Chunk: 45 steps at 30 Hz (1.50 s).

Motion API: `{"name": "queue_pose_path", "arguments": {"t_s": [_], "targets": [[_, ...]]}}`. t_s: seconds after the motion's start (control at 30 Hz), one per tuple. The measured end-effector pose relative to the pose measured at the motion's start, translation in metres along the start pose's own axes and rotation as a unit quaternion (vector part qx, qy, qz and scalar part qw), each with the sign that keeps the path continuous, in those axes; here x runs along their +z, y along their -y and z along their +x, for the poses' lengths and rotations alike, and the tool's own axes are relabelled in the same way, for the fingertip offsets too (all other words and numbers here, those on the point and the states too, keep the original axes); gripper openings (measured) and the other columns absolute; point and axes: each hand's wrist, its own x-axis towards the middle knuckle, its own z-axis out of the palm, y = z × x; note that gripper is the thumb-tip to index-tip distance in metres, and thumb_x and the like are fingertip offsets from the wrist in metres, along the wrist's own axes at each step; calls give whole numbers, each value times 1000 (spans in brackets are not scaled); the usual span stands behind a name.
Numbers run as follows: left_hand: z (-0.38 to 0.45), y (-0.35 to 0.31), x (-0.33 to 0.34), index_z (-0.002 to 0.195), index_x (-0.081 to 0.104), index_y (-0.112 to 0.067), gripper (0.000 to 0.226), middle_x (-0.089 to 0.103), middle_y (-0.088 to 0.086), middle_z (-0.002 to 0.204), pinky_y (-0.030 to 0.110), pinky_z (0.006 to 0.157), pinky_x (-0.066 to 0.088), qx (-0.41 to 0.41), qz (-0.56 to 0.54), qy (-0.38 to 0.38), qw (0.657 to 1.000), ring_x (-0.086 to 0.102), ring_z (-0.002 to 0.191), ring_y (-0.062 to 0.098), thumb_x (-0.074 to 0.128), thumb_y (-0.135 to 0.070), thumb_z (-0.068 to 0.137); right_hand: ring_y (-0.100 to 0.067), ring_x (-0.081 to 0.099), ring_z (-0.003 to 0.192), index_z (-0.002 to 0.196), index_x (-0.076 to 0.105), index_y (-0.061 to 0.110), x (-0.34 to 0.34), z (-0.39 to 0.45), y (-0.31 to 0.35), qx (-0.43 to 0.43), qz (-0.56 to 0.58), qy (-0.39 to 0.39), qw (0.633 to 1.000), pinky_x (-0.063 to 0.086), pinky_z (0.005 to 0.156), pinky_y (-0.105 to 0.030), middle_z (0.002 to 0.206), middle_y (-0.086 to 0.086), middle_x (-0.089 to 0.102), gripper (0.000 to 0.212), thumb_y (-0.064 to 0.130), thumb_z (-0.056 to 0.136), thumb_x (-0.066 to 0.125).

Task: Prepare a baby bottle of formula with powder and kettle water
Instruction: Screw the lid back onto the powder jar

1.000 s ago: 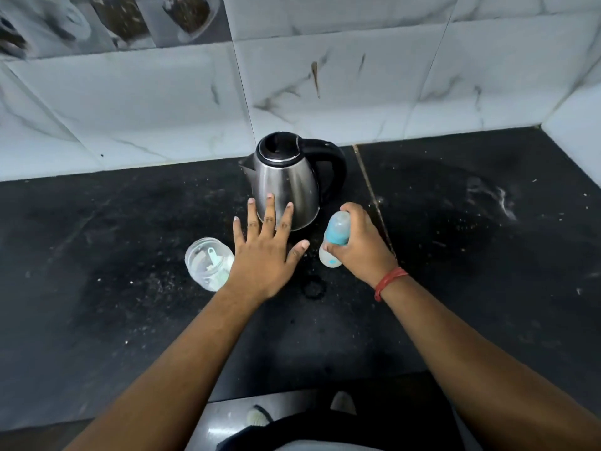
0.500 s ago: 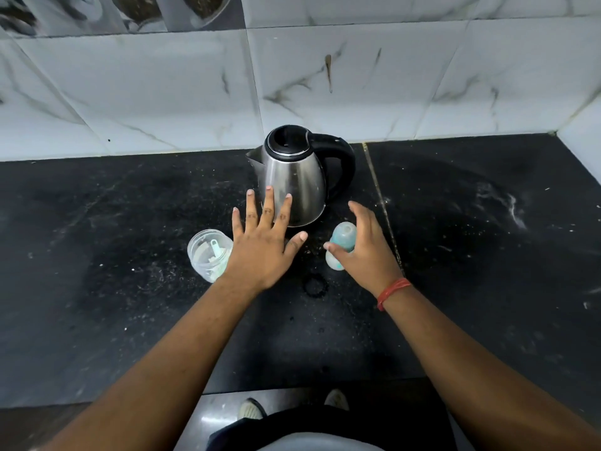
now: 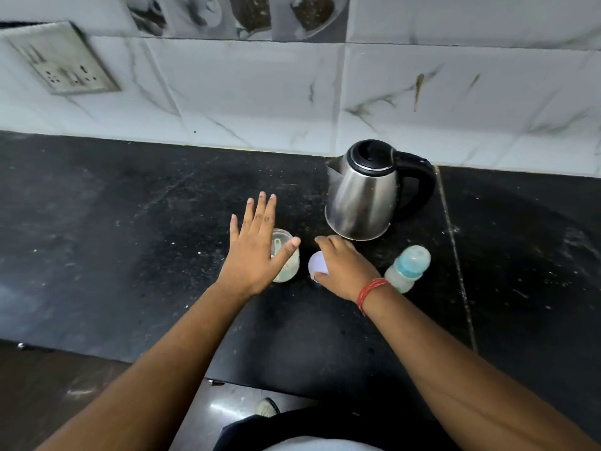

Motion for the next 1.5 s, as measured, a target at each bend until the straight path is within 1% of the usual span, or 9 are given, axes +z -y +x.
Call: {"name": "queue_pose_path", "arguments": {"t_s": [0.13,0.33,0.57,0.7,0.87,1.03,1.2,1.33,1.5], "targets": [[-18,28,7,164,-7,-24,110,-12,-6,173,53,128,-5,-60,-72,33,995,-15,158,14,35,-84,83,-34,37,141,152,30,21,26,15,1,27,-81,60,995,34,114,-45,151,-10,41,86,48,84,74],[-24,45,27,164,-8,-26,128,-5,-10,173,51,129,-5,-106,-161,66,979,-11,157,10,57,-85,70,-33,45,132,146,36,24,35,17,4,34,-110,34,993,41,105,-44,142,-8,45,70,39,88,72],[-18,49,43,164,-1,-24,140,4,-6,174,53,129,-2,-136,-208,70,966,-5,159,13,69,-83,58,-33,45,127,151,41,28,14,10,12,51,17,-21,998,41,109,-41,138,-9,41,74,35,87,76],[-14,46,51,163,0,-24,144,29,-5,167,54,127,17,-148,-265,65,951,21,156,22,81,-77,55,-28,49,122,144,52,25,-5,0,16,71,112,-86,987,40,109,-33,132,-7,38,65,32,84,79],[-15,44,57,142,26,-43,106,55,-19,137,39,115,45,-156,-318,37,934,53,130,0,89,-58,58,-15,52,102,119,57,16,-24,-13,20,79,176,-157,969,36,88,-12,122,0,35,51,32,79,84],[-16,34,57,117,34,-68,80,60,-29,123,23,102,50,-132,-332,-5,934,59,119,-6,89,-49,61,8,47,85,86,47,17,-37,-22,20,119,244,-161,949,35,71,1,111,3,42,45,42,76,83],[-13,11,52,132,45,-50,86,60,-8,135,49,107,49,-69,-334,-19,940,58,128,20,95,-40,63,-2,54,102,75,43,19,-49,-32,26,42,239,-204,948,33,82,-2,115,0,54,45,31,75,87],[-9,-15,48,141,44,-39,93,55,-4,139,53,108,47,-30,-316,-3,948,54,131,25,94,-45,62,-15,50,120,92,54,11,-60,-35,32,-38,201,-205,957,34,99,-13,126,-4,53,41,21,72,89],[-7,-38,40,140,44,-38,94,52,-1,139,51,106,48,-25,-333,0,943,51,132,24,90,-44,58,-20,42,130,142,51,20,-78,-38,28,-82,118,-117,983,34,111,-28,138,-1,46,73,25,78,85]]}}
